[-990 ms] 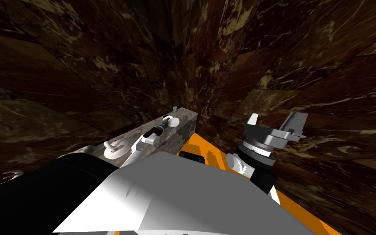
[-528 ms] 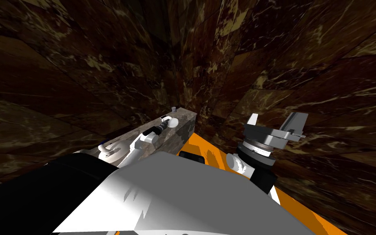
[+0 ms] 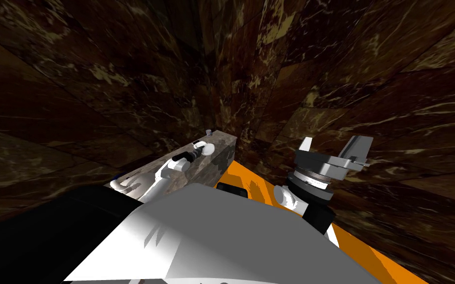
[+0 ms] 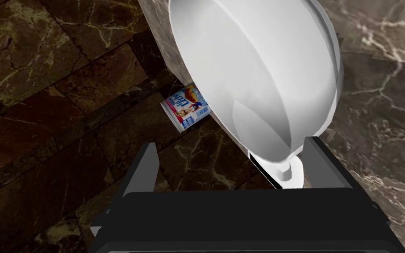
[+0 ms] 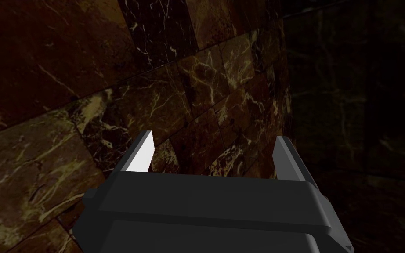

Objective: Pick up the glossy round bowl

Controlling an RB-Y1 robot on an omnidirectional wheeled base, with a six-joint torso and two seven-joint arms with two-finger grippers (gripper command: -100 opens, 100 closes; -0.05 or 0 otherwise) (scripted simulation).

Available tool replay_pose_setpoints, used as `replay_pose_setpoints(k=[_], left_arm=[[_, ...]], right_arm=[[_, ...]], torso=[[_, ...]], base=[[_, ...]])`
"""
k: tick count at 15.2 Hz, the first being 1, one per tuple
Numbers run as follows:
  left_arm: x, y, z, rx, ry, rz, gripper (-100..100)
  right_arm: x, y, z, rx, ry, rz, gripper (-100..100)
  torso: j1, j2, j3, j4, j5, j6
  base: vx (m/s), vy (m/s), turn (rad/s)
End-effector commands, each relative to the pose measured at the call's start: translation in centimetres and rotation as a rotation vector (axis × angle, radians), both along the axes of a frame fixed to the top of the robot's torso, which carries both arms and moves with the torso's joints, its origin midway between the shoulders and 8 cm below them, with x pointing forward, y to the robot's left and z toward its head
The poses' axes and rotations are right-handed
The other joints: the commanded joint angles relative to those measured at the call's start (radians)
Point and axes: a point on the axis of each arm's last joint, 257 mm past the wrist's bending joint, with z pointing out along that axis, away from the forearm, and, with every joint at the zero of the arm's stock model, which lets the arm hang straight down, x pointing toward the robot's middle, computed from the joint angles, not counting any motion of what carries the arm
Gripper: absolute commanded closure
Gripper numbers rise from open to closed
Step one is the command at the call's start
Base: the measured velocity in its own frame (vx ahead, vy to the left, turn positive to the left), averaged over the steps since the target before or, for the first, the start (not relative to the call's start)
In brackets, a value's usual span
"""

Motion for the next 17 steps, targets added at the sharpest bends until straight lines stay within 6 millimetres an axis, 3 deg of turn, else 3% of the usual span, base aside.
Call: replay_pose_setpoints(k=[1, 17], left_arm=[[-0.3, 0.1, -0.6, 0.0, 0.028, 0.003, -100], [-4.0, 3.3, -4.4, 0.008, 0.338, 0.014, -100]], right_arm=[[0.0, 0.0, 0.0, 0.0, 0.0, 0.0, 0], [0.0, 0.0, 0.0, 0.0, 0.0, 0.0, 0]], torso=[[0.0, 0.0, 0.0, 0.0, 0.0, 0.0], [0.0, -0.001, 0.0, 0.0, 0.0, 0.0]], base=[[0.008, 0.008, 0.003], [0.02, 0.009, -0.066]])
